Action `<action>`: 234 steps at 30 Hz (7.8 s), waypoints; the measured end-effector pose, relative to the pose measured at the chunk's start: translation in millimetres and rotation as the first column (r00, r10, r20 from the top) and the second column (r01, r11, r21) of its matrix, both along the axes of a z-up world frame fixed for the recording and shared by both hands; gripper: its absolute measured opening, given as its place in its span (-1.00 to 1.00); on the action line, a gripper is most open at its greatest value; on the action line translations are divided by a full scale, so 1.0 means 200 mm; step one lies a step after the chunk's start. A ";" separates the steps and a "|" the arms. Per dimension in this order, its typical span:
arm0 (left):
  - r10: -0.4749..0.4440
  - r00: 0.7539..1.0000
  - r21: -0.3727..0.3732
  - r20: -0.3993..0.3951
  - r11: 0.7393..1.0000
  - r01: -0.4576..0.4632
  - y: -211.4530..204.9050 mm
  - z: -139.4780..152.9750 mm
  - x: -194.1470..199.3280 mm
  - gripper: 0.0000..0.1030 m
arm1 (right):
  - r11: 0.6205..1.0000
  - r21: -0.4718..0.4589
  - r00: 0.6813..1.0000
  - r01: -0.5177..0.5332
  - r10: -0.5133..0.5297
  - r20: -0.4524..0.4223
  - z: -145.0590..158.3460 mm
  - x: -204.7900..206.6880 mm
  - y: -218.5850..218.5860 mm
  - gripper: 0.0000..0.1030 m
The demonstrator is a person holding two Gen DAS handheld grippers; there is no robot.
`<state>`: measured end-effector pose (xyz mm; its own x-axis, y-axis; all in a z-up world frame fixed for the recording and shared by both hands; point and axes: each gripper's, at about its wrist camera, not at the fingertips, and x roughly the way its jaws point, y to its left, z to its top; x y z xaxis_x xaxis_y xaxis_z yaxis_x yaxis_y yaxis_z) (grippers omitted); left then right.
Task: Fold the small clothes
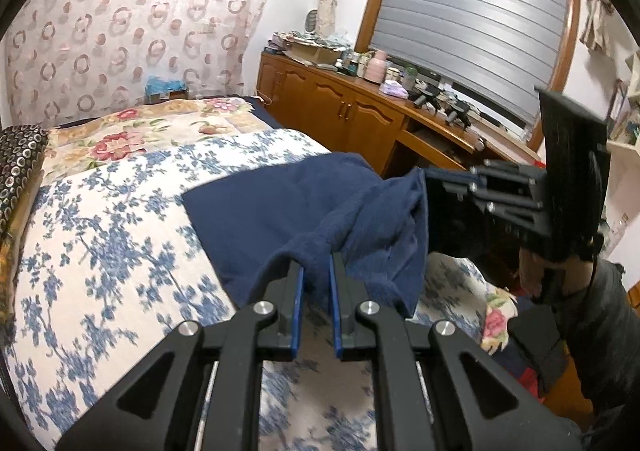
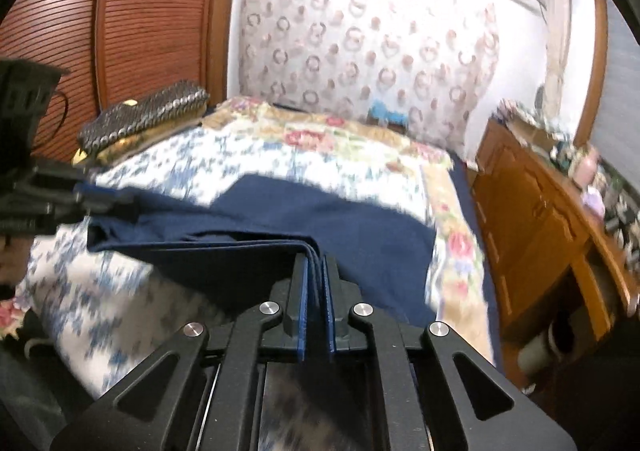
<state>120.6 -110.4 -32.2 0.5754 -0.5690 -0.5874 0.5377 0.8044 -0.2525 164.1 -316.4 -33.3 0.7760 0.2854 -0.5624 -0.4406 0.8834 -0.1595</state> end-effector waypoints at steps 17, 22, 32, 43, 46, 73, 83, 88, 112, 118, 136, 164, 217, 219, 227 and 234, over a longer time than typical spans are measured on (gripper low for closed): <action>0.009 0.997 0.014 -0.071 1.000 -0.008 -0.02 -0.12 0.36 -0.80 | 0.999 0.038 0.993 -0.027 0.031 -0.112 -0.06 0.32 -0.05 -0.95; 0.004 0.998 0.029 -0.056 1.000 -0.002 0.00 -0.10 0.26 -0.80 | 0.999 0.035 0.993 -0.035 0.038 -0.108 -0.07 0.12 -0.05 0.00; -0.002 0.998 0.046 -0.057 0.999 0.004 0.08 -0.10 -0.02 -0.80 | 0.997 0.040 0.987 -0.064 0.070 -0.147 -0.16 -0.21 -0.05 0.14; 0.005 0.998 0.063 -0.069 0.998 -0.001 0.06 -0.11 -0.01 -0.80 | 0.995 -0.052 0.969 -0.082 0.068 -0.238 -0.41 -0.33 0.01 0.50; 0.012 0.997 0.056 -0.071 0.998 -0.008 0.06 -0.11 0.04 -0.80 | 0.993 -0.074 0.964 -0.096 0.075 -0.256 -0.44 -0.33 0.02 0.50; -0.002 0.996 -0.023 -0.086 1.000 0.000 0.11 -0.07 0.13 -0.80 | 0.978 -0.203 0.999 -0.050 0.048 -0.011 -0.18 -0.21 -0.01 -0.86; 0.064 0.995 -0.012 -0.076 0.998 -0.065 0.10 0.00 0.49 -0.80 | 0.964 -0.258 0.997 -0.066 0.075 0.026 -0.06 0.45 0.08 -0.86; 0.086 0.992 -0.014 -0.089 0.996 -0.088 0.15 -0.03 0.61 -0.25 | 0.976 -0.197 0.995 -0.091 0.082 -0.050 -0.14 0.74 0.07 -0.85; 0.087 0.980 0.112 -0.178 0.991 -0.068 0.06 -0.26 0.81 -0.17 | 0.983 0.056 0.978 0.173 -0.165 -0.124 -0.07 0.54 -0.31 0.08; 0.077 0.976 0.114 -0.202 0.992 -0.054 0.05 -0.31 0.78 -0.17 | 0.990 0.052 0.976 0.129 -0.118 -0.183 -0.13 0.44 -0.28 0.08; 0.096 0.975 0.149 -0.201 0.987 -0.067 0.00 -0.35 0.75 -0.17 | 0.997 -0.004 0.972 0.075 -0.073 -0.223 -0.24 0.36 -0.23 -0.98; 0.159 0.969 0.138 -0.187 0.981 -0.134 0.07 -0.33 0.89 -0.17 | 0.973 0.142 0.970 0.180 -0.152 -0.189 -0.09 0.59 -0.38 0.38; 0.591 0.794 -0.038 0.139 0.805 -0.592 1.60 0.27 0.33 -0.86 | 0.842 0.053 0.841 -0.536 0.539 -0.056 0.51 1.11 1.72 -0.57; 0.626 0.771 -0.036 0.117 0.779 -0.626 1.69 0.21 0.31 -0.86 | 0.820 0.037 0.818 -0.571 0.572 -0.069 0.49 1.16 1.93 -0.57; 0.688 0.724 0.048 0.047 0.722 -0.690 1.80 -0.04 0.34 -0.86 | 0.841 -0.002 0.837 -0.542 0.539 -0.099 0.27 1.28 2.35 -0.30; 0.670 0.736 0.070 0.100 0.733 -0.677 1.75 0.01 0.24 -0.26 | 0.900 0.036 0.897 -0.434 0.436 -0.069 0.28 1.25 2.14 0.48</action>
